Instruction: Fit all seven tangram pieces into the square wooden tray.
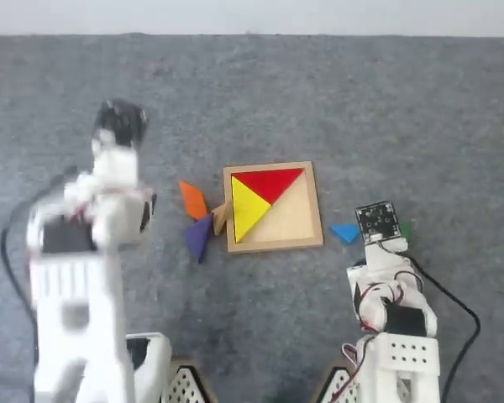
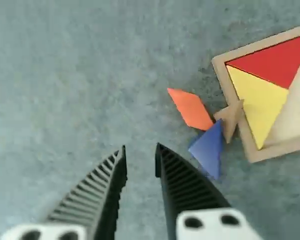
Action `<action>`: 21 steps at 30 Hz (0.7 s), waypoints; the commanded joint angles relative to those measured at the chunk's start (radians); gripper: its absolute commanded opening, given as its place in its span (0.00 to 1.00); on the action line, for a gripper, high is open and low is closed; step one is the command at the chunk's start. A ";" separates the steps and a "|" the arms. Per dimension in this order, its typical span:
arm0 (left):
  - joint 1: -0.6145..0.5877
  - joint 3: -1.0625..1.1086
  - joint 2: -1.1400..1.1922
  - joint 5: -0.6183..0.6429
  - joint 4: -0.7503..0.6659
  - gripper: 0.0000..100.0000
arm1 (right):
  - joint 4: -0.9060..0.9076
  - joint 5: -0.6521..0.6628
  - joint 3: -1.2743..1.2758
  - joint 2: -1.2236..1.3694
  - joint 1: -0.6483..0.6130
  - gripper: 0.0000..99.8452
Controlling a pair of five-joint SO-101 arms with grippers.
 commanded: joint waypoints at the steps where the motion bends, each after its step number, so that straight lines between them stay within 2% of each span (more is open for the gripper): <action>1: 0.028 -0.214 0.293 0.115 0.048 0.11 | 0.008 0.014 -0.005 -0.045 -0.008 0.01; 6: 0.149 -0.274 0.502 0.137 0.035 0.14 | 0.048 0.069 -0.003 -0.076 -0.008 0.01; 9: 0.204 -0.274 0.580 0.137 -0.023 0.14 | 0.045 0.069 0.021 -0.096 -0.007 0.01; 15: 0.209 -0.274 0.678 0.138 -0.184 0.14 | 0.096 0.061 0.035 -0.186 -0.008 0.01; 19: 0.195 -0.274 0.772 0.235 -0.253 0.14 | 0.142 0.066 0.035 -0.226 -0.008 0.01; 21: 0.195 -0.275 0.827 0.232 -0.282 0.14 | 0.142 0.066 0.035 -0.232 -0.008 0.01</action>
